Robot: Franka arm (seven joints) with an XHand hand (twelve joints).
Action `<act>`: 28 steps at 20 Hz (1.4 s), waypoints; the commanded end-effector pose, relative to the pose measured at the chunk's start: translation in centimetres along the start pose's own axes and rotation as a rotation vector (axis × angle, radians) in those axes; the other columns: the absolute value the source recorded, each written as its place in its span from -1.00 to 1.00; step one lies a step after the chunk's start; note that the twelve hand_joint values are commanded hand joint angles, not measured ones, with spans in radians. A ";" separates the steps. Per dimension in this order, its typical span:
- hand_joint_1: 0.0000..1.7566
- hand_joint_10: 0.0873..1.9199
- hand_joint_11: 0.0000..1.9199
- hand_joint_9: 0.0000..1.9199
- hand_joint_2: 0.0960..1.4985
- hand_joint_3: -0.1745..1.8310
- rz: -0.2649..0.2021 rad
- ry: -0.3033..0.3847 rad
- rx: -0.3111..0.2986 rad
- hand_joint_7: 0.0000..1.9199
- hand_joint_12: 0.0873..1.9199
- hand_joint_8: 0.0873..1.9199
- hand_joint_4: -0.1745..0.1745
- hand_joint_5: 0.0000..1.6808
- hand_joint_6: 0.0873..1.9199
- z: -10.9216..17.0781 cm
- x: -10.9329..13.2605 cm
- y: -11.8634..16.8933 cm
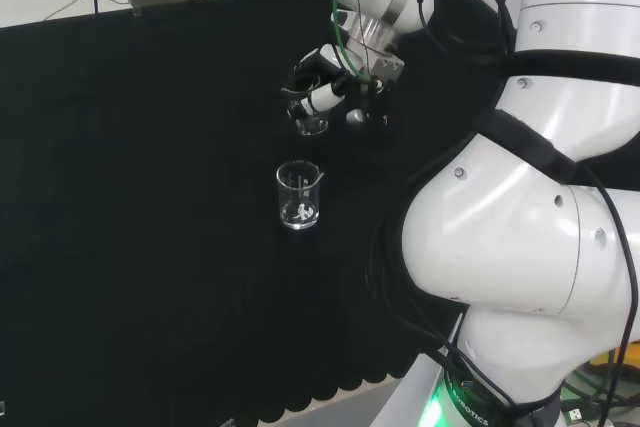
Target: Place the beaker back on the table.
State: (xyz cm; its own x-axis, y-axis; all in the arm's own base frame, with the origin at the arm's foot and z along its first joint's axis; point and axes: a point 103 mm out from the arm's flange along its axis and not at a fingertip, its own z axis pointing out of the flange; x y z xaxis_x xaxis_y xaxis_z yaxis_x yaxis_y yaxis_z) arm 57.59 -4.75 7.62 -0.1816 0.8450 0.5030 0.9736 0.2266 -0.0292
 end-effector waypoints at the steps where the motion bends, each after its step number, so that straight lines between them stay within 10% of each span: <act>1: 0.50 -1.00 0.59 0.78 0.31 -1.00 0.019 0.055 -0.010 0.63 -0.50 -1.00 -1.00 0.82 -1.00 0.3 -0.8 -0.3; 7: 0.50 -1.00 0.55 0.66 0.29 -0.95 0.010 0.085 0.009 0.61 -0.49 -1.00 -1.00 0.80 -1.00 0.3 -1.5 -0.6; 9: 0.40 -1.00 0.41 0.55 0.22 -0.91 -0.002 0.091 0.018 0.52 -0.42 -1.00 -0.27 0.69 -1.00 0.3 -1.5 -0.9; 12: 0.30 -1.00 0.10 0.34 0.17 -0.97 -0.002 0.069 0.014 0.25 -0.16 -1.00 0.00 0.36 -1.00 0.4 -1.2 -1.5; 19: 0.14 -1.00 -0.50 -0.04 0.15 -1.00 -0.007 0.048 0.022 -0.16 0.24 -1.00 -0.01 -0.11 -1.00 1.2 0.2 -2.3; 28: 0.06 -1.00 -0.72 -0.23 0.11 -1.00 -0.018 0.027 0.033 -0.37 0.33 -1.00 -0.03 -0.26 -1.00 -0.3 0.9 -3.1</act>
State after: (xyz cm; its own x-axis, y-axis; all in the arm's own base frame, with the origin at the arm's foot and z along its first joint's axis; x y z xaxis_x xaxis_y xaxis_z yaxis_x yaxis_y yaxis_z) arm 54.87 -4.51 7.42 -0.1914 0.8192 0.5406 0.9660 0.2549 -0.0442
